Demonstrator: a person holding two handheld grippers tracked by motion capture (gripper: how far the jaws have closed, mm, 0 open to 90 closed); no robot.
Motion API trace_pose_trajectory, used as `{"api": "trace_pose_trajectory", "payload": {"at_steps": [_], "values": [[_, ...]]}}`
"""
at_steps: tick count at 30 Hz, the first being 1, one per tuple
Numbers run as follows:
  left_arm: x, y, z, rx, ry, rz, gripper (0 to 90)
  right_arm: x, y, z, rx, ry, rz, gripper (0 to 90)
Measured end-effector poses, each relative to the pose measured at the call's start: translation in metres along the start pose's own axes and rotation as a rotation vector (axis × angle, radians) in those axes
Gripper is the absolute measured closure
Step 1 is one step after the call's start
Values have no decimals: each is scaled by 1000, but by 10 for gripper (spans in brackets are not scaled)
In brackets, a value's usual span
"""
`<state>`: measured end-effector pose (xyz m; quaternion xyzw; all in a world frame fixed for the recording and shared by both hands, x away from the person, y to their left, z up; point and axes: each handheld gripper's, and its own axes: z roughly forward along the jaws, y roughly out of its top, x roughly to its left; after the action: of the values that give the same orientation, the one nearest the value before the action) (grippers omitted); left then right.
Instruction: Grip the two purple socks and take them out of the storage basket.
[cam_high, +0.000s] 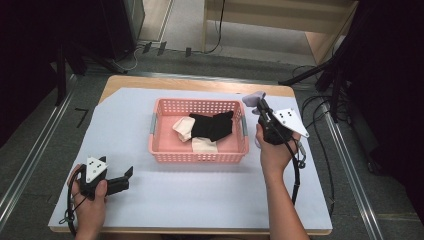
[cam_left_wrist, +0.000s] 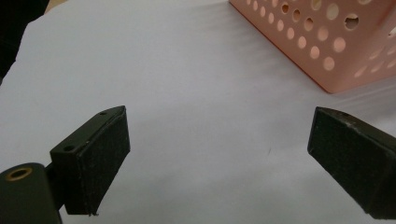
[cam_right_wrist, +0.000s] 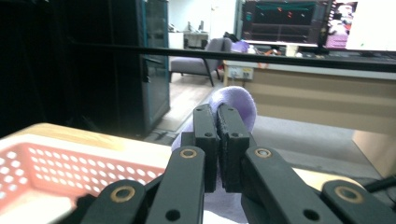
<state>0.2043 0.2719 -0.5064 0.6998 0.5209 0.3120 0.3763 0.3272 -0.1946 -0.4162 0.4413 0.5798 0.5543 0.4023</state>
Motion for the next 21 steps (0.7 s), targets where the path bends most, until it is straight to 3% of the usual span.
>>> {"api": "trace_pose_trajectory", "payload": {"at_steps": [10, 13, 16, 21], "values": [[0, 0, 0, 1, 1, 2, 66, -26, -26, -8, 75, -55, 36, 869], [0, 0, 0, 1, 1, 3, 66, -34, -33, -10, 104, -83, 90, 720], [0, 0, 0, 1, 1, 2, 66, -38, -38, -13, 104, -77, 117, 600], [0, 0, 0, 1, 1, 3, 66, -43, -42, -20, 106, -91, 119, 509]]}}
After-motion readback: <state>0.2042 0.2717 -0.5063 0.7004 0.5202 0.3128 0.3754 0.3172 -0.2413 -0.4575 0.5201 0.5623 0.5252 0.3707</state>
